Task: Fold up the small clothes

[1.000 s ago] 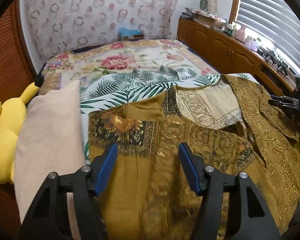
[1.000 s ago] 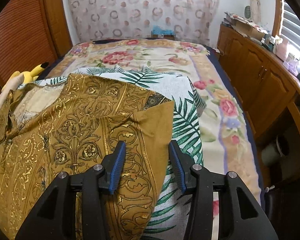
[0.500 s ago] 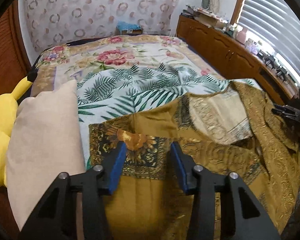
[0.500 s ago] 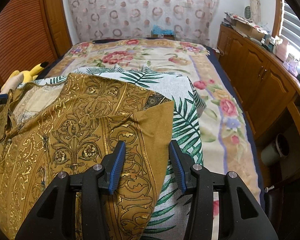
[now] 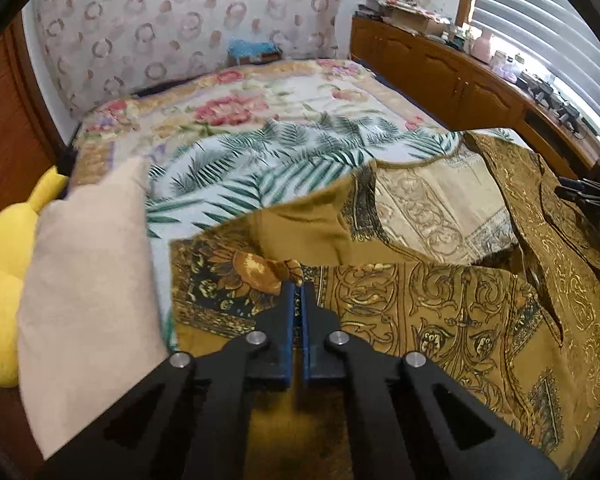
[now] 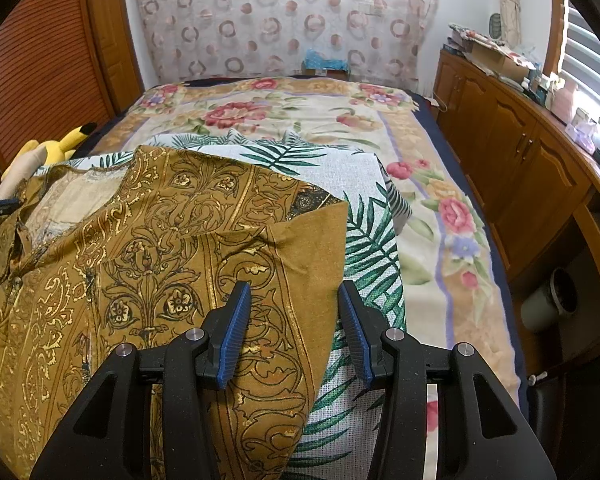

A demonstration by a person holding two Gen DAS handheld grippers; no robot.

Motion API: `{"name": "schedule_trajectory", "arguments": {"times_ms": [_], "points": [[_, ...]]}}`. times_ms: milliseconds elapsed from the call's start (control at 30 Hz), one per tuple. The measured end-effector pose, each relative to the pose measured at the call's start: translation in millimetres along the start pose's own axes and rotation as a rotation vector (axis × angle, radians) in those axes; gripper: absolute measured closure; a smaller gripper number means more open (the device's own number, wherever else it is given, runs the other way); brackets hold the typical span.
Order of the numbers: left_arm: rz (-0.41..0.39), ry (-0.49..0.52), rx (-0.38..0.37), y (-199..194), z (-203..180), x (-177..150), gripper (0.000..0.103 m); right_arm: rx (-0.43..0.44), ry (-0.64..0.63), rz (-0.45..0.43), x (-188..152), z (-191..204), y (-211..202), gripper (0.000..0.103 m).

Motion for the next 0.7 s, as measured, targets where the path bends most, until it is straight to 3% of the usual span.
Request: {"name": "schedule_trajectory", "arguments": {"times_ms": [233, 400, 600, 700], "points": [[-0.127, -0.120, 0.131, -35, 60, 18, 0.103, 0.000, 0.000, 0.000, 0, 0, 0, 0.057], [-0.109, -0.175, 0.200, -31, 106, 10, 0.103, 0.000, 0.000, 0.001, 0, 0, 0, 0.057], [-0.070, -0.208, 0.170, -19, 118, -3, 0.103, -0.001, 0.000, 0.001, 0, 0, 0, 0.057], [-0.067, -0.203, 0.158, -16, 111, -2, 0.090, -0.001, 0.000, 0.001, 0, 0, 0, 0.057]]}}
Point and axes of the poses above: each gripper's, at about its wrist camera, not at the fingertips, and y roughly the way its jaws point, z to its left, x to its top, the point moved 7 cm from there along y, roughly the way its jaws point, and after that the axes turned 14 degrees about x, right-handed, at the moved point
